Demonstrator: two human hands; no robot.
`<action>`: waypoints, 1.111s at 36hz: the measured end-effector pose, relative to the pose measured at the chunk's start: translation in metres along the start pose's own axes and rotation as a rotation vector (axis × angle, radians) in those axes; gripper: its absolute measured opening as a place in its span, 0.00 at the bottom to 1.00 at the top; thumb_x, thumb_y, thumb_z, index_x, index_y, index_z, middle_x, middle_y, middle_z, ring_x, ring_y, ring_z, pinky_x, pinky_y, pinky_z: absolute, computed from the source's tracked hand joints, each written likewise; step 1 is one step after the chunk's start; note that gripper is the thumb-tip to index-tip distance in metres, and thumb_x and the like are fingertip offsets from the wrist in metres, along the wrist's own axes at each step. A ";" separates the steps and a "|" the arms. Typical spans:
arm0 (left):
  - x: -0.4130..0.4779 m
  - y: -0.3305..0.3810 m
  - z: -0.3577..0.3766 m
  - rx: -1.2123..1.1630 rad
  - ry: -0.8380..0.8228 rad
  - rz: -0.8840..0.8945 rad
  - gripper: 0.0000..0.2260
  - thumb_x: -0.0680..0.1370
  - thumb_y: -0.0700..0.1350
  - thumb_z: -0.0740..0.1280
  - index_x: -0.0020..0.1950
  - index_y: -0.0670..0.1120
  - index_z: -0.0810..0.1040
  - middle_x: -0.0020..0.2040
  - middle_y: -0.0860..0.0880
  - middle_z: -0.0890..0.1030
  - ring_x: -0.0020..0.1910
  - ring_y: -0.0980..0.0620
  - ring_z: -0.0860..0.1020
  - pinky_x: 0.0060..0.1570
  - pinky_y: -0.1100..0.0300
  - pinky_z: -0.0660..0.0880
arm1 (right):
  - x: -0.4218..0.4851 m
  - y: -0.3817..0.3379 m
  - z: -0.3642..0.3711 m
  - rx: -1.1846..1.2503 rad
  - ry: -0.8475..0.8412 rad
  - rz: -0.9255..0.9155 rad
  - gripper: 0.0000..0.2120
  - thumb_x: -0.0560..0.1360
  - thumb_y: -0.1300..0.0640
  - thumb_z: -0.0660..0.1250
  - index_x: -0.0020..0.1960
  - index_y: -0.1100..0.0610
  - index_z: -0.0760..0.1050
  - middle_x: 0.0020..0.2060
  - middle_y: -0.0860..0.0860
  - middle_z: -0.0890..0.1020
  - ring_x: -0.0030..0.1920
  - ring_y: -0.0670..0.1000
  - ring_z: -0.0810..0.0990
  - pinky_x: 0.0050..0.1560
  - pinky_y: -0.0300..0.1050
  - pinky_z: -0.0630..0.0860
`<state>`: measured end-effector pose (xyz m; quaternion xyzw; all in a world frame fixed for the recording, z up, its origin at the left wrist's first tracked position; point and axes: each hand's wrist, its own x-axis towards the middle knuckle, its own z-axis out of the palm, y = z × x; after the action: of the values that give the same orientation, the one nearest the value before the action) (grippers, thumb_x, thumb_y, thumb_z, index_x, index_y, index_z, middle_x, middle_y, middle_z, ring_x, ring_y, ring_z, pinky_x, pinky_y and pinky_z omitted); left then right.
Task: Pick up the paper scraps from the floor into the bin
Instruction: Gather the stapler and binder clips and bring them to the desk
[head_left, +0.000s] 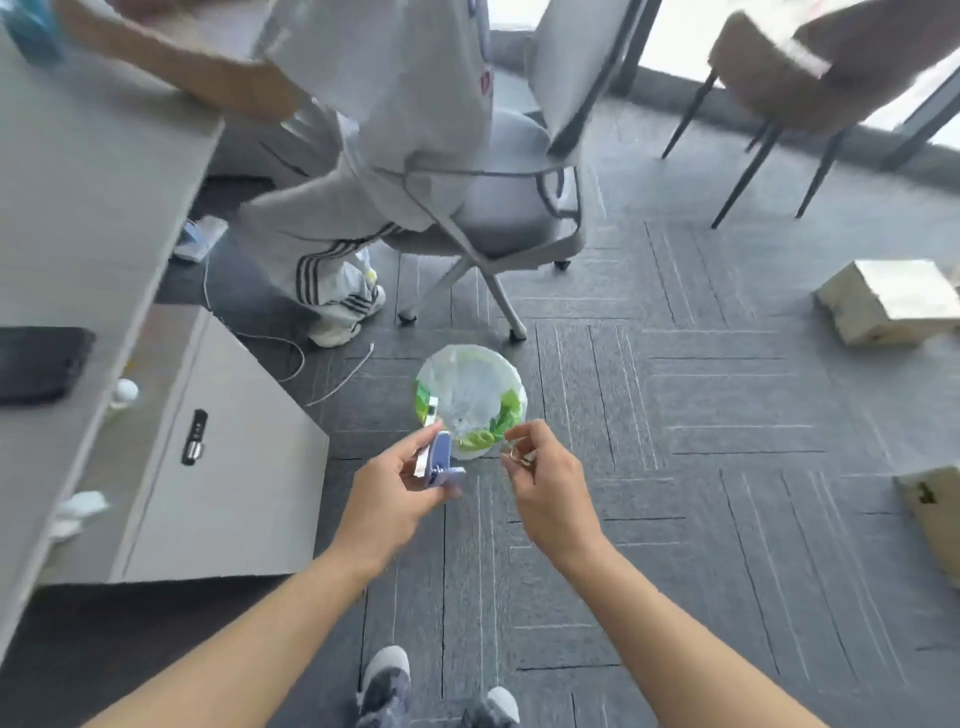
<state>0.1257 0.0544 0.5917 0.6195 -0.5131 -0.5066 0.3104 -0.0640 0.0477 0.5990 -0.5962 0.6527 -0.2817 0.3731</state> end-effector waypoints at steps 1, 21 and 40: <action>-0.011 0.022 -0.013 -0.002 0.011 0.009 0.30 0.67 0.51 0.79 0.68 0.59 0.75 0.50 0.58 0.84 0.46 0.58 0.82 0.52 0.68 0.75 | -0.004 -0.026 -0.011 -0.004 -0.012 -0.021 0.07 0.77 0.61 0.65 0.54 0.53 0.73 0.43 0.41 0.77 0.43 0.36 0.75 0.42 0.31 0.69; -0.207 0.149 -0.222 -0.013 0.580 0.038 0.26 0.68 0.52 0.78 0.63 0.66 0.75 0.45 0.50 0.85 0.45 0.54 0.83 0.50 0.58 0.78 | -0.051 -0.329 0.005 -0.036 -0.261 -0.482 0.16 0.74 0.64 0.67 0.42 0.41 0.71 0.38 0.42 0.80 0.39 0.42 0.77 0.34 0.29 0.72; -0.286 0.037 -0.339 -0.080 0.985 -0.173 0.30 0.68 0.41 0.78 0.63 0.66 0.75 0.44 0.52 0.83 0.42 0.47 0.82 0.44 0.63 0.75 | -0.096 -0.419 0.210 -0.219 -0.748 -0.573 0.03 0.77 0.54 0.67 0.50 0.52 0.75 0.42 0.43 0.79 0.41 0.42 0.76 0.35 0.29 0.68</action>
<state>0.4462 0.2694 0.8133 0.8128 -0.2326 -0.1974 0.4963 0.3478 0.1039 0.8353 -0.8481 0.3093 -0.0692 0.4247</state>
